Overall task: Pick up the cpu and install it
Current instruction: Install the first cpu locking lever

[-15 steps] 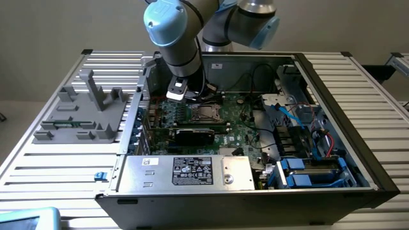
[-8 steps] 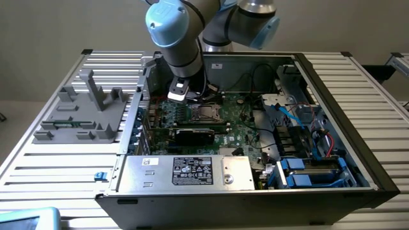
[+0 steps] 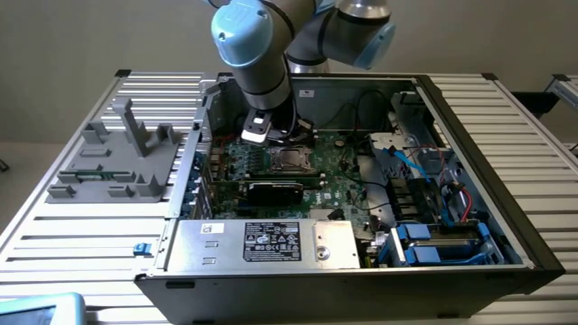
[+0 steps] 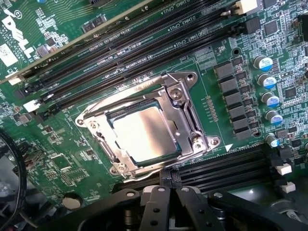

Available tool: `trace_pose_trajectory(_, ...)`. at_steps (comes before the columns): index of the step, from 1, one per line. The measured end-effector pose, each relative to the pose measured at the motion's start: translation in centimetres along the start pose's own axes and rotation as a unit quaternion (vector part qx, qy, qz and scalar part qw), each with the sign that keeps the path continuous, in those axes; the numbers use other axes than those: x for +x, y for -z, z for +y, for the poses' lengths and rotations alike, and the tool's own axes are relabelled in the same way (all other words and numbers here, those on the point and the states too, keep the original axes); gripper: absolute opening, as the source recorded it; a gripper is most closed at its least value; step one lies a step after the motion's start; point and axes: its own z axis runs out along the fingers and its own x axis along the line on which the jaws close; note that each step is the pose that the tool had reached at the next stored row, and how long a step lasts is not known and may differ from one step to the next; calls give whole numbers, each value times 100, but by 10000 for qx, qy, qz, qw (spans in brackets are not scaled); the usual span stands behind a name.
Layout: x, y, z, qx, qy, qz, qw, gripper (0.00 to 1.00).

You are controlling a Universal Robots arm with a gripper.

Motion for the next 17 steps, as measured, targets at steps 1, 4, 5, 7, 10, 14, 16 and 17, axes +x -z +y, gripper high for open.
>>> trace_pose_trajectory(1,9,-2,-3,0,0,0,10000,11)
trace_pose_trajectory(4,34,-9,-14,0,-2,1,10000,11)
trace_pose_trajectory(5,42,-12,-17,0,-2,1,10000,11)
trace_pose_trajectory(7,56,-15,-22,0,-3,1,10000,11)
trace_pose_trajectory(10,77,-20,-30,-1,-6,2,10000,11)
trace_pose_trajectory(14,96,-23,-33,-1,-8,3,10000,11)
trace_pose_trajectory(16,99,-23,-32,-1,-9,4,10000,11)
trace_pose_trajectory(17,103,-23,-31,-1,-10,4,10000,11)
